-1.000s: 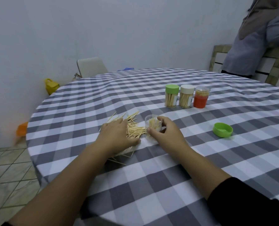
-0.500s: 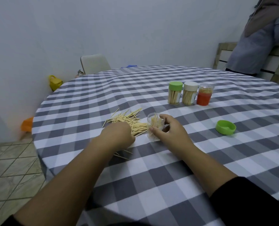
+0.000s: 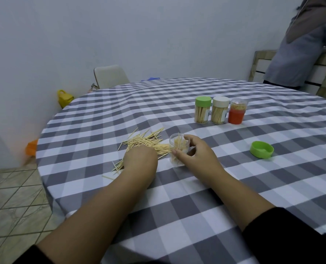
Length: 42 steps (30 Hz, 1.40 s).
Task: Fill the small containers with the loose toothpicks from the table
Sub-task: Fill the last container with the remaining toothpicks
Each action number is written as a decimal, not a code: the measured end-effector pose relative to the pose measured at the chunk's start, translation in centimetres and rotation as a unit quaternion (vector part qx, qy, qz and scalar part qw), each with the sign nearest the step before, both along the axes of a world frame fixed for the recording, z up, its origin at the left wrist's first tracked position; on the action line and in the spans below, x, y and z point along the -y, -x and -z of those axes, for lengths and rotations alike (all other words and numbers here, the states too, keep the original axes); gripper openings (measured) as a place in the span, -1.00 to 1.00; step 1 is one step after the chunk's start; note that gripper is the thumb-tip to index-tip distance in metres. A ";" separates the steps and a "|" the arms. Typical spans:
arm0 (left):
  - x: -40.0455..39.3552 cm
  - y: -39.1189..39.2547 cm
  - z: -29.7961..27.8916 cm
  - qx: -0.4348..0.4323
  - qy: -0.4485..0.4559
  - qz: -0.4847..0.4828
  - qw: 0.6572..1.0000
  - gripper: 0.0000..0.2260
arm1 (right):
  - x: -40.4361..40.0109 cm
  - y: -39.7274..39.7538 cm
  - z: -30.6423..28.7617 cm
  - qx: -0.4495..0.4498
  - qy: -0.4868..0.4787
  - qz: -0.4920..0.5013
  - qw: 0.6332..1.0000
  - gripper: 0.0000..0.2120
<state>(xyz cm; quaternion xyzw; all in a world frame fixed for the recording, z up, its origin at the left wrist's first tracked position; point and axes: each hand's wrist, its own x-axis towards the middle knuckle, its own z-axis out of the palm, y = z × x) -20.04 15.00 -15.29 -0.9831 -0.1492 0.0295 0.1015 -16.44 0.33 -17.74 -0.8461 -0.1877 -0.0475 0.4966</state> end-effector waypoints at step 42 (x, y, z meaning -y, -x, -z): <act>3.9 -5.5 -2.8 0.285 0.875 0.022 0.390 -0.90 | 1.0 -1.6 -0.5 -0.010 0.046 0.022 0.999 -0.43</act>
